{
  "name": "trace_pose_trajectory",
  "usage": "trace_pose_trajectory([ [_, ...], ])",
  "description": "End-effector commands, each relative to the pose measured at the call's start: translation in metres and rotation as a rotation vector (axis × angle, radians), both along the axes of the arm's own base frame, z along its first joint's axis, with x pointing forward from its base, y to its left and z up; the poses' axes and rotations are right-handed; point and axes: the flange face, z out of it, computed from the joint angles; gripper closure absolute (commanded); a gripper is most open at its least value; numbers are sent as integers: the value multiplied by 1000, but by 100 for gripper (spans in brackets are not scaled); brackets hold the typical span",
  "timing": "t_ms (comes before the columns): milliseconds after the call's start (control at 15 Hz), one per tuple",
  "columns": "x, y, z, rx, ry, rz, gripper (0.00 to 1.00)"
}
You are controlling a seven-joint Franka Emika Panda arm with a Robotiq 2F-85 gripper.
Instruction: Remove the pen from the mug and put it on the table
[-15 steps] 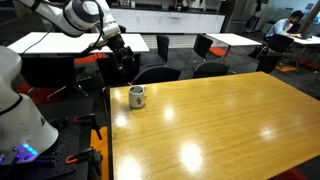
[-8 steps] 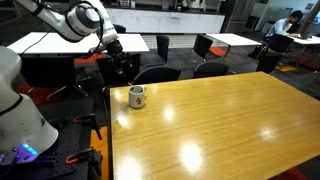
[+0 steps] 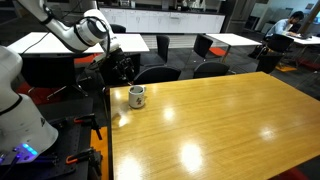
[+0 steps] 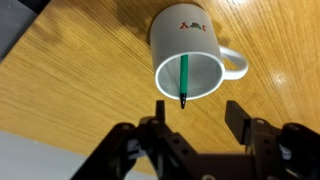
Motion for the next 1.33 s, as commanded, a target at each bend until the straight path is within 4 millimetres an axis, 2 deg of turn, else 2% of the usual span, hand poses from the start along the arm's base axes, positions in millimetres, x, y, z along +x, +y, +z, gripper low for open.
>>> trace_pose_trajectory([
  [0, 11, 0, -12, 29, -20, 9, 29],
  [400, 22, 0, -27, 15, -16, 17, 35],
  [467, 24, 0, -29, 11, -12, 18, 41],
  [533, 26, 1, -31, 8, -13, 18, 40],
  [600, 28, 2, -33, 8, -10, 21, 43],
  [733, 32, 1, -38, -2, -1, 16, 38],
  [933, 37, 0, -46, -11, 13, 2, 39],
  [1067, 40, -2, -51, -16, 23, -7, 41],
  [1267, 45, -5, -57, -20, 34, -20, 50],
])
